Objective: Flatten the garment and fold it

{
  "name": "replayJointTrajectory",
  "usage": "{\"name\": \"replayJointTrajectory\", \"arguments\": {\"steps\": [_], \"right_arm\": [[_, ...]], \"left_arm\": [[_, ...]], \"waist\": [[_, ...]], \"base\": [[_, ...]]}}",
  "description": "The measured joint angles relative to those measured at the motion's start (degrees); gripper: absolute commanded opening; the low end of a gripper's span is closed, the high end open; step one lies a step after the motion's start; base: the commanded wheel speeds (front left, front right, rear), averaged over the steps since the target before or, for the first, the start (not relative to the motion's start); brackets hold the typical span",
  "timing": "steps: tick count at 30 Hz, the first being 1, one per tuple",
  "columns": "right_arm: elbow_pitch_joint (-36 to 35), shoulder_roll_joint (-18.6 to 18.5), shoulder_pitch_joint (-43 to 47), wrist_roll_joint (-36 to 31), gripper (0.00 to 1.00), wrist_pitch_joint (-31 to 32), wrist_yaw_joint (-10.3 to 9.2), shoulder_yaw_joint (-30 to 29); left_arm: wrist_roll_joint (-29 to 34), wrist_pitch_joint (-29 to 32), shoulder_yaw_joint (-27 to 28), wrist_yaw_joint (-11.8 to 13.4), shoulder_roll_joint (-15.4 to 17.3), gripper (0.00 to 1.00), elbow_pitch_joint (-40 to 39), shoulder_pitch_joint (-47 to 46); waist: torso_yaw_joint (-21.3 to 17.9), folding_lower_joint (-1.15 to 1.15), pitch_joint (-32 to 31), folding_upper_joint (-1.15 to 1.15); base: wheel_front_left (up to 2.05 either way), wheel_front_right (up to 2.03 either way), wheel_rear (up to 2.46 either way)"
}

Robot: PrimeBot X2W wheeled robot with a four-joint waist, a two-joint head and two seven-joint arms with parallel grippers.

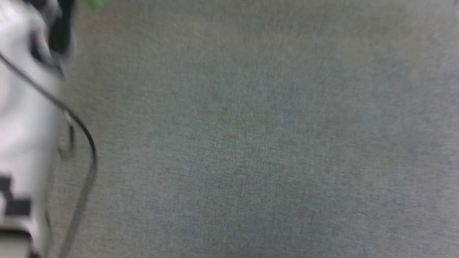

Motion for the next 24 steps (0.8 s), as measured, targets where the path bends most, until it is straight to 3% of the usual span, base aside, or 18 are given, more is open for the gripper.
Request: {"name": "replayJointTrajectory", "arguments": {"steps": [4,10,18,24], "right_arm": [[-4.4,0.2,15.6,3.0,0.00,-2.0,0.00,-1.1],[-8.8,4.2,38.4,3.6,0.00,-4.2,0.01,-5.4],[-13.2,7.5,54.7,0.3,0.00,-4.0,0.10,-8.5],[-19.3,8.1,63.9,-5.5,0.00,2.8,0.52,-12.4]], "left_arm": [[-2.2,-1.8,0.8,0.0,-2.0,0.00,-2.0,12.9],[-5.5,-2.0,1.0,0.3,-5.0,0.00,-5.5,33.5],[-8.3,2.6,0.9,2.5,-6.7,0.00,-10.1,52.2],[-10.6,9.8,0.8,5.5,-6.4,0.00,-14.4,61.1]], "waist": [[0.1,-0.01,-4.4,0.00],[-0.1,-0.01,-11.6,0.00],[-0.7,-0.01,-19.4,0.00],[-0.9,-0.01,-23.6,0.00]], "base": [[0.00,0.00,0.00],[0.00,0.00,0.00],[0.00,0.00,0.00],[0.00,0.00,0.00]]}}
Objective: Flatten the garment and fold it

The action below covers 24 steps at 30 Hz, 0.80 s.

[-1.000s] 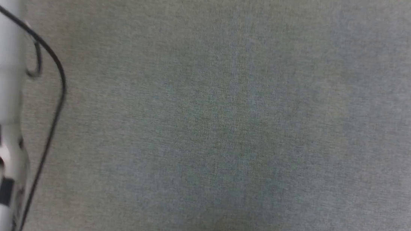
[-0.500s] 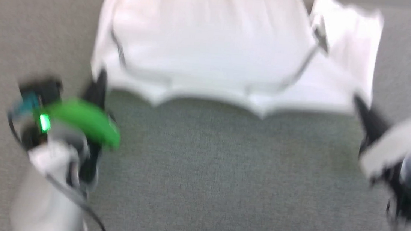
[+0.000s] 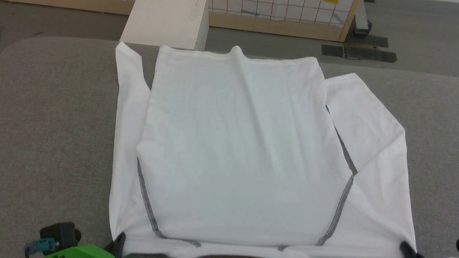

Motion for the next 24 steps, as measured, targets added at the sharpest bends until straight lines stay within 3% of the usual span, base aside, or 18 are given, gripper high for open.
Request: {"name": "replayJointTrajectory", "arguments": {"steps": [7,13,14,15,16,24], "right_arm": [[-5.1,1.1,6.4,-2.0,0.00,10.9,-0.01,0.3],[-4.7,1.1,6.8,-3.1,0.00,12.8,-0.04,1.8],[-4.2,1.1,6.7,-3.1,0.00,12.7,-0.07,1.9],[-3.9,1.0,6.7,-3.1,0.44,12.6,-0.08,2.1],[-3.5,1.0,6.7,-3.2,1.00,12.6,-0.09,2.2],[-5.5,0.4,6.1,-1.6,1.00,11.9,-0.56,0.2]], "left_arm": [[0.4,10.4,-1.2,5.3,2.9,0.00,-3.6,5.6],[0.0,13.1,-1.2,7.6,3.3,0.00,-5.8,6.4],[0.0,13.3,-1.2,7.7,3.3,0.89,-6.0,6.4],[0.0,13.3,-1.2,7.7,3.3,1.00,-6.1,6.4],[0.0,13.2,-1.0,7.9,3.3,1.00,-6.5,6.4],[0.3,15.2,1.6,10.3,6.9,1.00,-12.3,7.7]], "waist": [[-0.2,0.00,-1.9,0.00],[-0.9,0.00,-2.4,0.00],[-1.0,0.00,-2.4,0.00],[-1.0,0.00,-2.4,0.00],[-1.0,0.00,-2.4,0.00],[-1.0,0.00,-2.2,0.00]], "base": [[0.00,0.00,0.00],[0.00,0.00,0.00],[0.00,0.00,0.00],[0.00,0.00,0.00],[0.00,0.00,0.00],[0.00,0.00,0.00]]}}
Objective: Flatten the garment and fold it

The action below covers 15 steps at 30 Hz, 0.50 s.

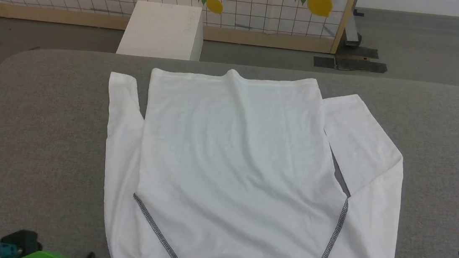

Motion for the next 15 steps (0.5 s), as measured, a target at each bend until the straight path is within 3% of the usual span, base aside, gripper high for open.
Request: {"name": "replayJointTrajectory", "arguments": {"steps": [4,7,12,15], "right_arm": [[-2.2,0.1,0.0,3.1,1.00,0.5,0.00,-2.2],[-4.7,0.1,-0.1,3.1,1.00,1.0,0.00,-5.4],[-6.3,0.1,-7.3,0.5,1.00,-1.9,0.00,-10.8],[-4.4,-0.5,-15.2,-1.7,1.00,-4.2,0.00,-11.1]], "left_arm": [[1.8,-2.2,2.3,2.0,1.4,1.00,-3.5,0.5],[5.1,-10.8,4.4,2.4,1.6,1.00,-6.4,-0.1],[10.3,-29.0,4.0,-4.1,2.5,1.00,-8.5,-4.5],[12.9,-37.6,3.8,-5.6,2.7,1.00,-7.4,-6.5]], "waist": [[0.1,0.00,0.1,0.00],[0.2,0.00,0.3,0.00],[-0.1,0.00,1.2,0.00],[-0.3,0.00,2.3,0.00]], "base": [[0.00,0.00,0.00],[0.00,0.00,0.00],[0.00,0.00,0.00],[0.00,0.00,0.00]]}}
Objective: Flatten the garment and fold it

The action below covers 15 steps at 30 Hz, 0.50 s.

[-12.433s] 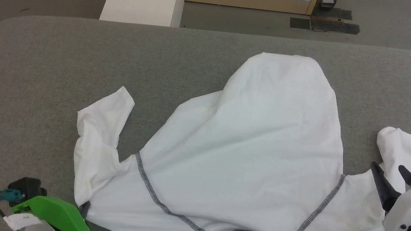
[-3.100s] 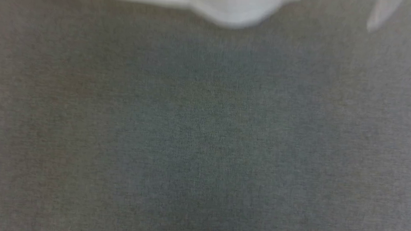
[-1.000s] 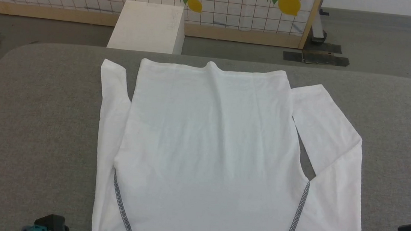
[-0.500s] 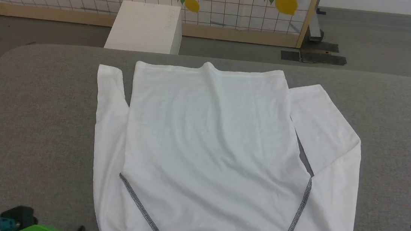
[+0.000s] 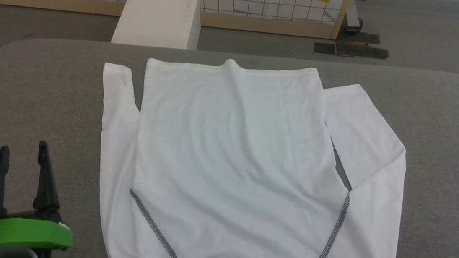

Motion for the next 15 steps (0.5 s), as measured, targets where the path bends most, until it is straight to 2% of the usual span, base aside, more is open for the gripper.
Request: {"name": "replayJointTrajectory", "arguments": {"steps": [5,7,15], "right_arm": [[8.8,-1.7,-14.7,-1.5,1.00,-2.9,-0.01,1.8],[13.0,-3.5,-19.9,-3.5,1.00,-3.4,0.00,3.6],[31.8,-6.3,-43.3,-10.1,1.00,-3.3,-0.01,7.4]], "left_arm": [[5.3,-3.4,-0.4,-1.2,-0.7,1.00,0.4,-4.7],[6.4,-3.5,-0.4,-1.8,-1.8,1.00,-0.3,-6.9],[10.0,-3.7,0.0,-5.1,-6.1,1.00,-1.3,-13.9]], "waist": [[-0.2,0.00,3.0,0.00],[-0.2,0.00,4.6,0.00],[0.3,0.01,13.6,0.00]], "base": [[0.00,0.00,0.00],[0.00,0.00,0.00],[0.00,0.00,0.00]]}}
